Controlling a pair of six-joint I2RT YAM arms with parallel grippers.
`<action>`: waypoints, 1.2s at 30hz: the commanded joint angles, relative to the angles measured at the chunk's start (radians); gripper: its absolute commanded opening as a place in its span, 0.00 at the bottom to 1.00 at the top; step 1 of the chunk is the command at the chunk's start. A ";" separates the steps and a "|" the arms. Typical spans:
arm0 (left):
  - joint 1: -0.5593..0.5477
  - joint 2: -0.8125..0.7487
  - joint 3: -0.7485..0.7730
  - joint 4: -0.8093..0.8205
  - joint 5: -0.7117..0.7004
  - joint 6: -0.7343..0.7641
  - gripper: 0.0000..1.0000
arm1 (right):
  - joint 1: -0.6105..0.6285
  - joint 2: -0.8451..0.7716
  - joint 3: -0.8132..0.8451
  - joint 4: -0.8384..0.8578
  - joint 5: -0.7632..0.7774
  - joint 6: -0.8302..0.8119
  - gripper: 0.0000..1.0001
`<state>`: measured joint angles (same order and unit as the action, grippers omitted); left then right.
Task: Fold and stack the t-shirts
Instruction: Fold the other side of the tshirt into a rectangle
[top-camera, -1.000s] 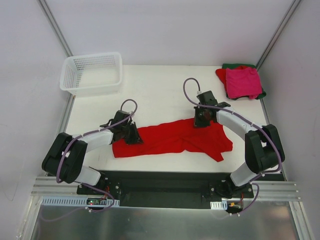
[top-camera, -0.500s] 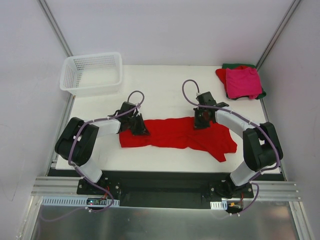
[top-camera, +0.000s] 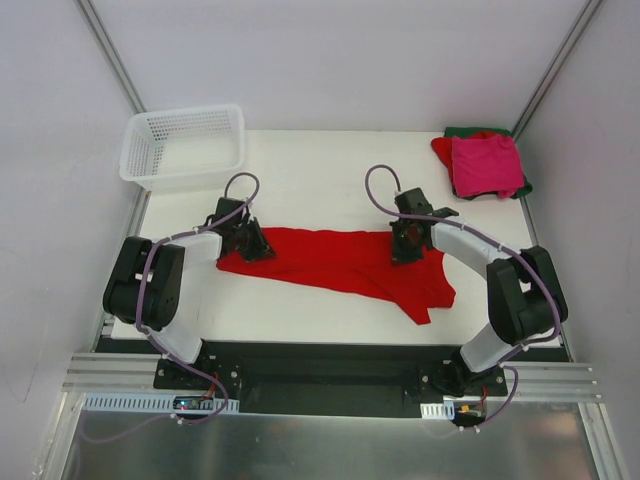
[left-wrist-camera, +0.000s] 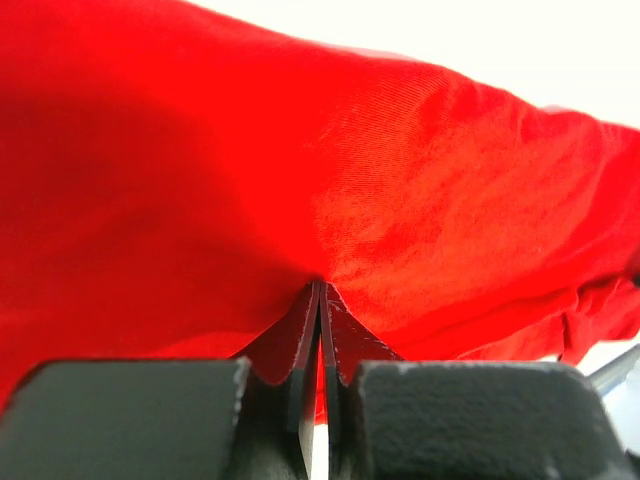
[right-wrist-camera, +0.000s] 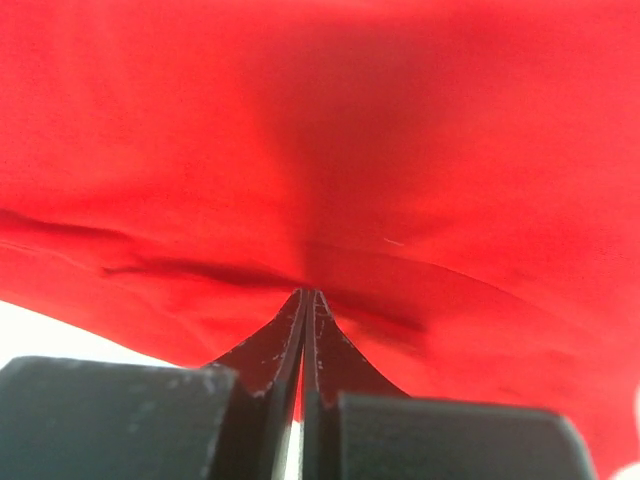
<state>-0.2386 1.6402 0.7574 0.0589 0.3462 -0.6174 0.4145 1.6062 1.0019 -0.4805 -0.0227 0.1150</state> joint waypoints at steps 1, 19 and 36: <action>0.050 -0.023 -0.038 -0.077 -0.089 0.042 0.00 | -0.002 -0.074 -0.003 -0.038 0.056 -0.003 0.01; 0.073 -0.016 -0.050 -0.073 -0.093 0.038 0.00 | -0.002 -0.221 -0.101 -0.122 0.144 0.009 0.13; 0.073 -0.017 -0.053 -0.062 -0.065 0.036 0.00 | -0.003 -0.117 -0.036 -0.060 0.119 0.000 0.30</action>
<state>-0.1810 1.6215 0.7372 0.0574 0.3313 -0.6132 0.4141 1.4651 0.9314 -0.5674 0.1081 0.1181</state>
